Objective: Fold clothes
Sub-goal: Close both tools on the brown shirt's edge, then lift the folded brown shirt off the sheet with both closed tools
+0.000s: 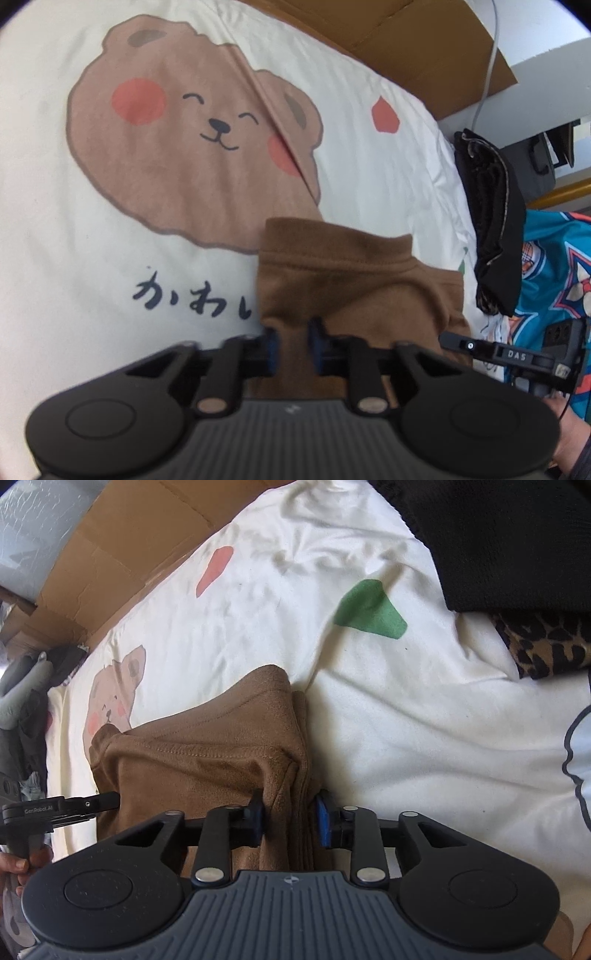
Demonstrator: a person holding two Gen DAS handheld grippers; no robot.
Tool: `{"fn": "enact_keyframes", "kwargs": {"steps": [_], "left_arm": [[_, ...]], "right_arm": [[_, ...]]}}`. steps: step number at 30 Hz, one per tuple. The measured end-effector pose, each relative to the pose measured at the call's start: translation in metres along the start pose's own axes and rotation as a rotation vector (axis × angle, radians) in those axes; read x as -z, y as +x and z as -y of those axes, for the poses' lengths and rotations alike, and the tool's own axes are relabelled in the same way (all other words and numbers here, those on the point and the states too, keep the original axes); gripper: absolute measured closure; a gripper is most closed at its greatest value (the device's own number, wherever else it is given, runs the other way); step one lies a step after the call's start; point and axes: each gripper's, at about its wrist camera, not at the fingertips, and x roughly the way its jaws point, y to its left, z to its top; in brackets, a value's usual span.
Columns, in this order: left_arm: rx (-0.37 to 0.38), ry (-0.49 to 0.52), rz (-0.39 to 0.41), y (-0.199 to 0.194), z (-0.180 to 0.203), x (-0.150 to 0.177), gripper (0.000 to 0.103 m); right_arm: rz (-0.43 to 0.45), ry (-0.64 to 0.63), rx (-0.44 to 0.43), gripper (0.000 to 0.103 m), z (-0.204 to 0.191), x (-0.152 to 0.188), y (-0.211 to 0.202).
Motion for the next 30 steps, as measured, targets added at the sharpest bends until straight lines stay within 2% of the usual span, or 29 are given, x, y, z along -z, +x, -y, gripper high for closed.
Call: {"fn": "enact_keyframes", "kwargs": {"steps": [3, 11, 18, 21, 30], "left_arm": [[-0.041, 0.042, 0.006, -0.002, 0.011, 0.001, 0.098], [-0.157, 0.146, 0.031, -0.017, 0.040, 0.005, 0.100], [-0.215, 0.183, 0.060, -0.037, 0.067, 0.009, 0.100], [-0.287, 0.252, 0.075, -0.042, 0.084, 0.015, 0.100], [-0.333, 0.234, 0.135, -0.074, 0.110, 0.034, 0.100]], "right_arm": [[-0.002, 0.003, 0.012, 0.085, -0.004, 0.000, -0.003], [0.015, -0.051, 0.096, 0.087, -0.025, 0.001, -0.016], [0.039, -0.092, 0.140, 0.088, -0.041, 0.004, -0.034], [0.056, -0.109, 0.141, 0.089, -0.048, 0.008, -0.046], [0.104, -0.152, 0.151, 0.090, -0.065, 0.022, -0.080]]}}
